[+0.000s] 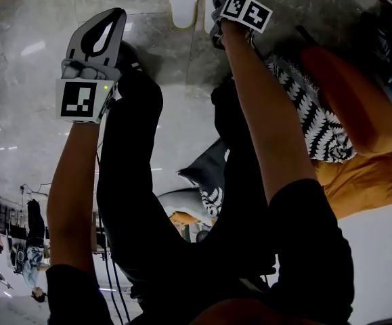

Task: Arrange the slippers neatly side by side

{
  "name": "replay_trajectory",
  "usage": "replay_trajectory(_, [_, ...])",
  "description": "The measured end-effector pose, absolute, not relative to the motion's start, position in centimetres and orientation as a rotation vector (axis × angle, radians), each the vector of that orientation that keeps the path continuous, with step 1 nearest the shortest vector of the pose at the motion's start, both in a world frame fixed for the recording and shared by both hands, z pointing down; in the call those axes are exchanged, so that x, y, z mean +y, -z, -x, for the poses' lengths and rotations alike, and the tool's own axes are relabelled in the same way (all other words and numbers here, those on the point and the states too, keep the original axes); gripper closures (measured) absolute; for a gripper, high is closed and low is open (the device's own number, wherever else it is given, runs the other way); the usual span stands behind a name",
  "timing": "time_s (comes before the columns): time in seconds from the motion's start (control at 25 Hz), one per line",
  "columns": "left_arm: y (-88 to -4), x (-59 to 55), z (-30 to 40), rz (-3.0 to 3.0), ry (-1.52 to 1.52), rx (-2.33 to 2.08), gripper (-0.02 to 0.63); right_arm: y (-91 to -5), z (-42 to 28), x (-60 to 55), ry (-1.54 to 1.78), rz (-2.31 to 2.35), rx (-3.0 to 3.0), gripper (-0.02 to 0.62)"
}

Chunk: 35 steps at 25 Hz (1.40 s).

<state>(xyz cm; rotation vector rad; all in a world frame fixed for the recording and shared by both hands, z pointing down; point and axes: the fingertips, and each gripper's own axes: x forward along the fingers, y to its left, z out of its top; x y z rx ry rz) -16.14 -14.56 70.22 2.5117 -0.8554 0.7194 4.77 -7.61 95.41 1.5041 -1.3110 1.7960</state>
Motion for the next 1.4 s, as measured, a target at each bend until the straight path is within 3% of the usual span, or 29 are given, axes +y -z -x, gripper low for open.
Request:
replay_trajectory(0.32, [-69.6,-15.8,16.2,-2.534,-0.716,-0.861,0.583,-95.8,-5.4,-8.2,-1.931,-1.624,-1.226,0.560])
replay_trajectory(1.0, [-69.2,-15.6,15.1,-2.532,-0.718,-0.862,0.583,-95.5,-4.5,-8.9,-1.838,-1.486,-1.333,0.557])
replay_trajectory(1.04, [-69.1,-15.6,15.1,-2.531,-0.719,-0.862,0.583,-95.4,-4.4,-8.9,-1.845,-1.486,-1.338,0.540])
replay_trajectory(1.08, [-69.1,-15.6,15.0,-2.533,-0.717,-0.864,0.583,-95.2,-4.5,-8.8,-1.851,-1.489,-1.341,0.461])
replay_trajectory(1.12, [-68.9,-15.6,14.9,-2.534,-0.715,-0.865,0.583,-94.9,-4.5,-8.8,-1.847,-1.490,-1.345,0.437])
replay_trajectory(1.28, [-67.9,-15.3,13.9,-2.528,-0.722,-0.849,0.583,-91.7,-5.7,-8.5,-1.749,-1.475,-1.385,0.445])
replay_trajectory(1.4, [-65.3,-15.3,12.9,-2.527,-0.720,-0.831,0.583,-86.9,-6.8,-8.4,-1.679,-1.470,-1.445,0.512])
